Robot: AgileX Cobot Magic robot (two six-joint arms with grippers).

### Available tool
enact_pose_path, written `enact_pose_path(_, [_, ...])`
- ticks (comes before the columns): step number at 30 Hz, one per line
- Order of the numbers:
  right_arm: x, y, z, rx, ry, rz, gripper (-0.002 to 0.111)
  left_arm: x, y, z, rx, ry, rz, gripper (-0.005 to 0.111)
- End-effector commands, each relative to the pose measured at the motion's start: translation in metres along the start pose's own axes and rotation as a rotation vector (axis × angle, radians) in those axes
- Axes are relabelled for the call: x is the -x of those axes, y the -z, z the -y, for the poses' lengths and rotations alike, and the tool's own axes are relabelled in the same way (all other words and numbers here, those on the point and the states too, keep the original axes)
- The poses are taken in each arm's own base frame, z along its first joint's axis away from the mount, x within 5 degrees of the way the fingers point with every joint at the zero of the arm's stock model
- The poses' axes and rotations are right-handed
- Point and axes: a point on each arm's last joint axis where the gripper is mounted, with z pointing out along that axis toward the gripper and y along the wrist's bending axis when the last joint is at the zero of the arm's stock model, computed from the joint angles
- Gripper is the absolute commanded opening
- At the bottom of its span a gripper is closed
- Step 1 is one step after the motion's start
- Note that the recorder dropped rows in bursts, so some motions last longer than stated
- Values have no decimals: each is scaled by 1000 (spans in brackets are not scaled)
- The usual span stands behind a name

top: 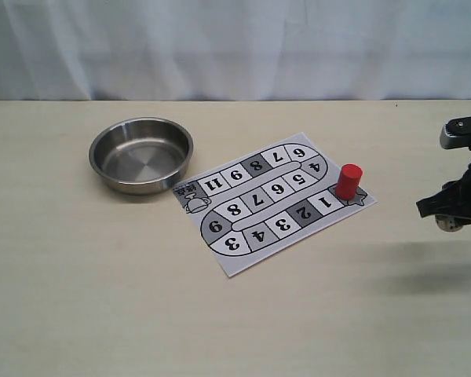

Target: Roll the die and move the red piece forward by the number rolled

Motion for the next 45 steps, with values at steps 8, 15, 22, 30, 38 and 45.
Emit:
enact_pose_path(8, [0,-20,-10,54,-13,1,4,3,1,0,-1,-4,18,0])
enact_pose_path(15, [2,-24,-6,14,64,31,8,3,1,0,-1,-4,18,0])
enact_pose_path(22, [0,-24,-10,57,-7,6,25,3,1,0,-1,-2,17,0])
enact_pose_path(30, [2,-30,-48,504,-91,6,72,3,1,0,-1,-2,17,0])
enact_pose_path(38, [9,-26,-41,424,-112,72,101,3,1,0,-2,0,17,0])
enact_pose_path(45, [11,-28,-36,365,-120,90,101,3,1,0,-2,0,17,0])
